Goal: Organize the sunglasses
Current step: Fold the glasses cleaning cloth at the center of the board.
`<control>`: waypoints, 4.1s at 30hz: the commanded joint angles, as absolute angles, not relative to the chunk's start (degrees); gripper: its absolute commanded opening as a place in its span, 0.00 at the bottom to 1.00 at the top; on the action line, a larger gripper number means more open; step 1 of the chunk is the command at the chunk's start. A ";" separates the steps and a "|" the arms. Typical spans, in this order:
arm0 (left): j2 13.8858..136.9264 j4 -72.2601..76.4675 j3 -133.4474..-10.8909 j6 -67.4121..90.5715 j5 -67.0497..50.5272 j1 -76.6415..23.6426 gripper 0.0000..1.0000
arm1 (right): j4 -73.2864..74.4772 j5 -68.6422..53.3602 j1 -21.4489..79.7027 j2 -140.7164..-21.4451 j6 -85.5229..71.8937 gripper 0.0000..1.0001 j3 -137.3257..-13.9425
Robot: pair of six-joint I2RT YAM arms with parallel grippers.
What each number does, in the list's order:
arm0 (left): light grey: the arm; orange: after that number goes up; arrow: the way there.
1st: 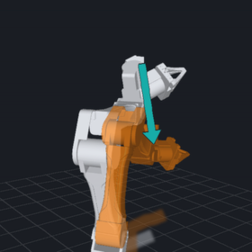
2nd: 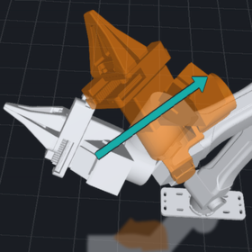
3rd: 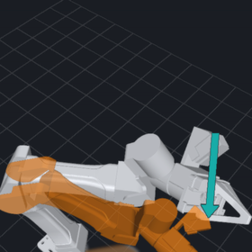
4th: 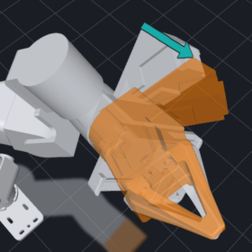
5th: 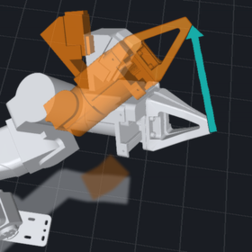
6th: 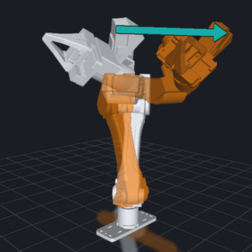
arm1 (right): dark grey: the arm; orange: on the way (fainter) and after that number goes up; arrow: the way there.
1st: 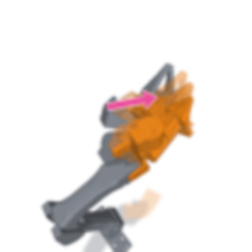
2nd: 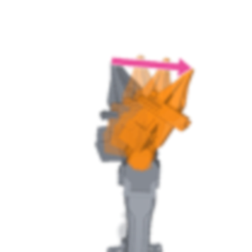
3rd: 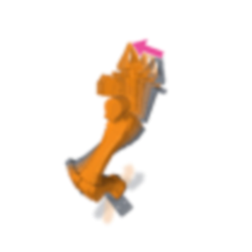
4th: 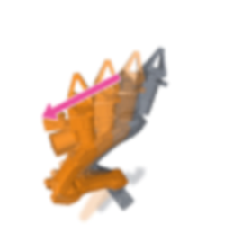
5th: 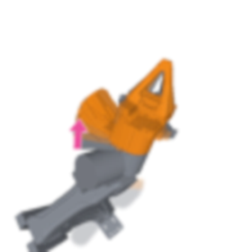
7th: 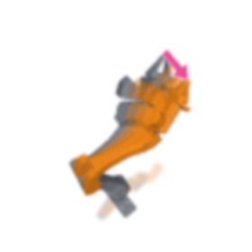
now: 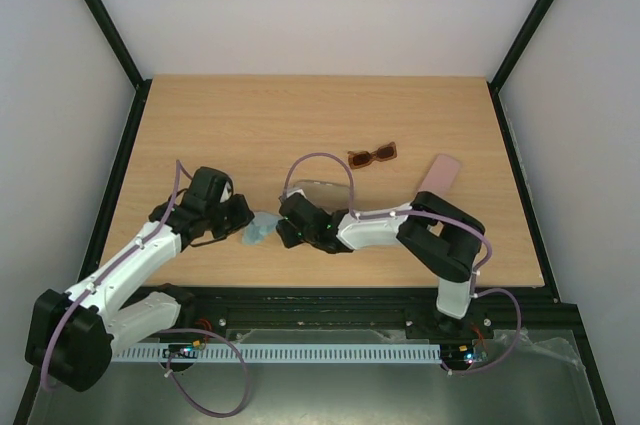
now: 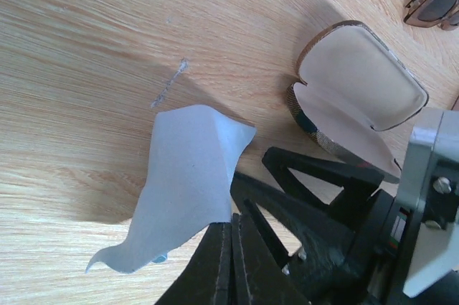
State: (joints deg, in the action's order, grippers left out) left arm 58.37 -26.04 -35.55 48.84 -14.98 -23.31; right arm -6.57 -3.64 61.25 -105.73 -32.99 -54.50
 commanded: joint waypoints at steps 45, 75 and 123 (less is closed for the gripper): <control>61.41 -26.20 -41.11 46.95 -9.30 -16.31 0.02 | 1.29 11.44 61.10 -113.07 -32.73 0.01 -70.70; 46.35 -35.41 -32.77 49.57 -25.21 -14.25 0.02 | -0.94 -19.16 61.86 -87.07 -31.97 0.01 -51.61; 88.27 -12.98 -43.55 39.87 -30.01 -12.87 0.04 | 3.31 18.37 61.64 -102.60 -33.20 0.01 -57.74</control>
State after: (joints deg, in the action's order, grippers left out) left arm 86.52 -15.77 -42.22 40.56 -25.71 -13.21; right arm 4.40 13.78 61.54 -101.75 -33.80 -58.72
